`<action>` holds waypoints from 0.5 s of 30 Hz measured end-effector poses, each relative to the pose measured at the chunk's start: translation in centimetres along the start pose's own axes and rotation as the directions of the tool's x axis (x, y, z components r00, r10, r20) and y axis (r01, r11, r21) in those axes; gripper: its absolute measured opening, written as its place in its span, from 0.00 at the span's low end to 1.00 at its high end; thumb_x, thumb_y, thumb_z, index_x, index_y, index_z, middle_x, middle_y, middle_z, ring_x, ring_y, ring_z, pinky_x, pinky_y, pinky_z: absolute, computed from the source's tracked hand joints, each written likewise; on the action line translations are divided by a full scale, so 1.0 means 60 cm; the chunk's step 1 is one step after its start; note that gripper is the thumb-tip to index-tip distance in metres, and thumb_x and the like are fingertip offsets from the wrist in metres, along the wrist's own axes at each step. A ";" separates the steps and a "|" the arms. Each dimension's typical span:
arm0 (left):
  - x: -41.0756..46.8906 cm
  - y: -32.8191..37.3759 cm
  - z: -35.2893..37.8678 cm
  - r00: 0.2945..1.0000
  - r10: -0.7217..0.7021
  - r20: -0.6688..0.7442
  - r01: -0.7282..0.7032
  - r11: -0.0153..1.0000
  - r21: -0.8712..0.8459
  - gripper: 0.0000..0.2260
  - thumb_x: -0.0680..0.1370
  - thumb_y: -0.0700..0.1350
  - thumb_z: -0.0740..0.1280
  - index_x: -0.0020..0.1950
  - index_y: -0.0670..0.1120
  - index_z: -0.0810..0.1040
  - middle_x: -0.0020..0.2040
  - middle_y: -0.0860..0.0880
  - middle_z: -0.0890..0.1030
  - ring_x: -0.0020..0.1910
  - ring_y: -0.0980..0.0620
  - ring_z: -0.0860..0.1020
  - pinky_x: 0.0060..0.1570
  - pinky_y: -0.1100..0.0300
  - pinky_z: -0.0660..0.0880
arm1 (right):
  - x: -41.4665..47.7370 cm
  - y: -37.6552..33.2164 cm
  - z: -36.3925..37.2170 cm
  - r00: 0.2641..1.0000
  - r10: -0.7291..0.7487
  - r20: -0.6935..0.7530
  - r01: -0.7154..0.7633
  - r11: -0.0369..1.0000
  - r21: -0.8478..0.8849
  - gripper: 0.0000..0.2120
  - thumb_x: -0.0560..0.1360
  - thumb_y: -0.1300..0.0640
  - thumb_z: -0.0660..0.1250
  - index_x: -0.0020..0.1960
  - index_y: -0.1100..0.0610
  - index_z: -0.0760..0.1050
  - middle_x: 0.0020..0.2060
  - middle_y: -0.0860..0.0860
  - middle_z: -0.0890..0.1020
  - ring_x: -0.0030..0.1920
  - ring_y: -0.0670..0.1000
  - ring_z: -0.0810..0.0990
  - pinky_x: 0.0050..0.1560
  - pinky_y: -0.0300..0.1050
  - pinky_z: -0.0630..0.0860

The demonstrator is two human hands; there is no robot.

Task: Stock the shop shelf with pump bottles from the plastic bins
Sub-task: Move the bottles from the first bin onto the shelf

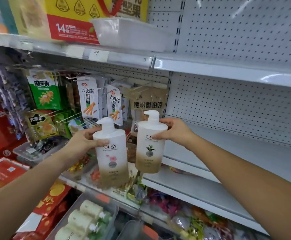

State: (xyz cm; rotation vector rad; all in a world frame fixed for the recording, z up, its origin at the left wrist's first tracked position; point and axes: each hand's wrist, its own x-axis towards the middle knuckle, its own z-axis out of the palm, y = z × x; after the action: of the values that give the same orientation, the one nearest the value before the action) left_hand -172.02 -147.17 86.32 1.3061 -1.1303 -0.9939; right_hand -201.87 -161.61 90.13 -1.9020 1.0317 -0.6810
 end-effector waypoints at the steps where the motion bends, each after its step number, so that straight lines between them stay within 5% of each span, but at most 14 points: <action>1: 0.007 0.002 0.007 1.000 0.008 0.017 -0.007 1.000 -0.017 0.41 0.52 0.56 0.85 0.63 0.50 0.80 0.56 0.46 0.85 0.56 0.44 0.83 0.59 0.43 0.77 | -0.006 -0.002 -0.011 1.000 0.005 -0.029 -0.005 1.000 -0.004 0.24 0.64 0.59 0.82 0.57 0.48 0.80 0.48 0.42 0.84 0.48 0.39 0.82 0.44 0.33 0.79; 5: 0.032 0.019 0.040 0.997 0.023 0.067 -0.022 1.000 -0.014 0.24 0.66 0.45 0.80 0.60 0.51 0.80 0.51 0.47 0.86 0.50 0.46 0.85 0.48 0.46 0.80 | -0.023 -0.004 -0.057 0.990 0.026 -0.141 -0.026 1.000 0.001 0.26 0.65 0.59 0.81 0.61 0.51 0.79 0.48 0.44 0.84 0.48 0.42 0.83 0.45 0.37 0.81; 8: 0.048 0.035 0.068 0.995 0.027 0.099 -0.022 0.998 -0.057 0.27 0.63 0.45 0.81 0.60 0.50 0.79 0.50 0.47 0.87 0.47 0.49 0.85 0.37 0.57 0.81 | -0.027 0.000 -0.094 0.980 0.041 -0.196 -0.041 0.999 0.003 0.27 0.66 0.58 0.81 0.63 0.52 0.78 0.50 0.47 0.84 0.50 0.46 0.84 0.51 0.47 0.83; 10: 0.060 0.042 0.082 0.989 0.031 0.144 -0.023 0.998 -0.058 0.27 0.60 0.47 0.82 0.57 0.51 0.79 0.51 0.47 0.86 0.49 0.50 0.85 0.38 0.62 0.81 | -0.025 0.004 -0.118 0.975 0.043 -0.219 -0.044 0.999 0.003 0.27 0.66 0.58 0.81 0.64 0.53 0.78 0.52 0.48 0.84 0.51 0.48 0.84 0.53 0.49 0.83; 15: 0.086 0.054 0.119 0.978 0.036 0.203 -0.039 0.999 0.011 0.20 0.71 0.32 0.73 0.58 0.50 0.80 0.52 0.50 0.86 0.52 0.50 0.84 0.43 0.63 0.81 | 0.006 0.028 -0.174 0.965 0.045 -0.260 -0.044 0.999 0.010 0.30 0.66 0.61 0.81 0.66 0.56 0.76 0.52 0.49 0.84 0.51 0.47 0.83 0.51 0.45 0.83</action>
State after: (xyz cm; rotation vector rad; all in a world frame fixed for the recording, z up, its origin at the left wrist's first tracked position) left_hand -178.19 -153.52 89.42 1.2109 -1.3148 -1.1116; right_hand -210.32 -166.80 93.86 -1.8120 1.2305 -0.9240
